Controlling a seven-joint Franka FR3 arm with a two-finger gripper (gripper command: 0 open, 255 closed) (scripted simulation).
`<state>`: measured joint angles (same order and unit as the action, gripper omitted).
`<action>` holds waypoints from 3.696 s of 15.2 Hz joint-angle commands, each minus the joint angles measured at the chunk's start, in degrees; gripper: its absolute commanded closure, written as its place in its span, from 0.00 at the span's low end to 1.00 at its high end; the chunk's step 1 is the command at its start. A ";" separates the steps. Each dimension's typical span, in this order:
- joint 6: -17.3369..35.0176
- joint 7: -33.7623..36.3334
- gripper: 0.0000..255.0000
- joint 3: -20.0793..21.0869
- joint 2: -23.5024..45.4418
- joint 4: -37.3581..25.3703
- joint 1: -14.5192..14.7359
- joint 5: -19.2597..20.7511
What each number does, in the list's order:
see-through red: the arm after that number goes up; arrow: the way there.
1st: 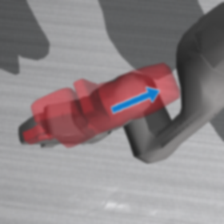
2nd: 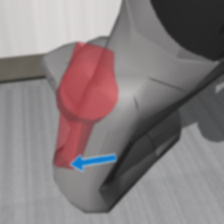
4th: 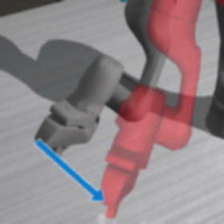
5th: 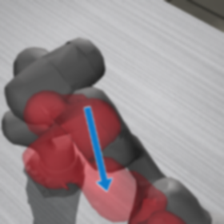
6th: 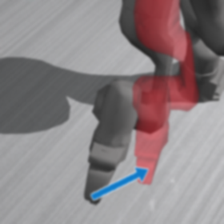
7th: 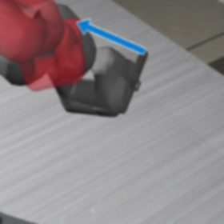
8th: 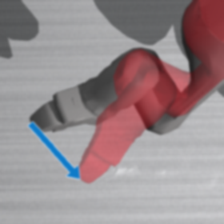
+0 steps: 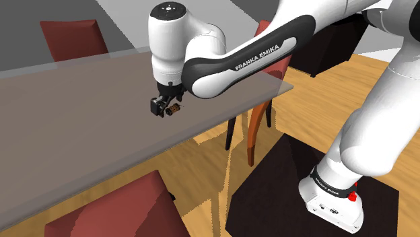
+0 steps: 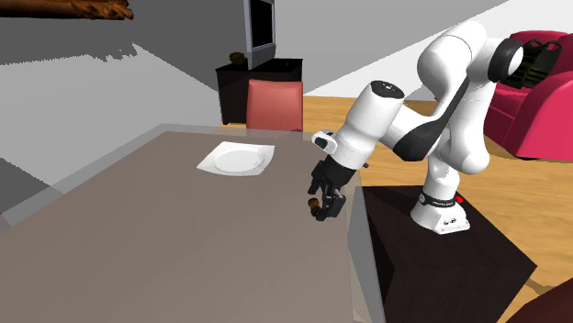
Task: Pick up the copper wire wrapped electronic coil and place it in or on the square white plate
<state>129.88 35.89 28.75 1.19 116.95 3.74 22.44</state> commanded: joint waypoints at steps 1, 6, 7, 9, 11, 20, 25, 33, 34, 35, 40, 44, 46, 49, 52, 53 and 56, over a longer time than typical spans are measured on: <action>0.05 0.01 0.00 -0.01 0.03 0.01 -0.01 0.03; 0.04 0.01 1.00 -0.01 0.03 0.01 -0.01 0.03; 0.04 0.01 1.00 -0.01 0.03 0.01 -0.01 0.03; 0.04 0.01 1.00 -0.01 0.03 0.01 -0.01 0.03; 0.04 0.01 1.00 -0.01 0.03 0.01 -0.01 0.03; -3.84 -2.30 1.00 0.05 -1.53 -2.90 0.00 -2.09; -7.21 -3.94 1.00 0.04 -2.47 -5.71 0.03 -3.45; -12.32 -5.95 1.00 0.06 -3.24 -10.43 0.10 -4.84; -11.99 -7.19 1.00 -0.59 -2.83 -10.82 -0.50 -4.89; -11.68 -8.42 1.00 -1.22 -2.38 -11.26 -1.10 -4.94; -10.60 -14.35 1.00 -4.11 0.72 -14.57 -4.01 -5.05; -10.32 -18.86 1.00 -6.10 4.14 -18.56 -6.20 -5.04; -10.41 -21.06 1.00 -6.99 6.15 -21.03 -7.23 -5.02; -10.86 -24.28 1.00 -8.22 9.56 -25.40 -8.67 -4.99; -11.75 -27.43 1.00 -9.30 13.46 -30.65 -9.96 -4.94; -12.17 -28.47 1.00 -9.64 14.89 -32.64 -10.34 -4.92; -13.82 -31.57 1.00 -10.55 19.61 -39.42 -11.36 -4.83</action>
<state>116.64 5.70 18.59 19.06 80.03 -7.11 17.65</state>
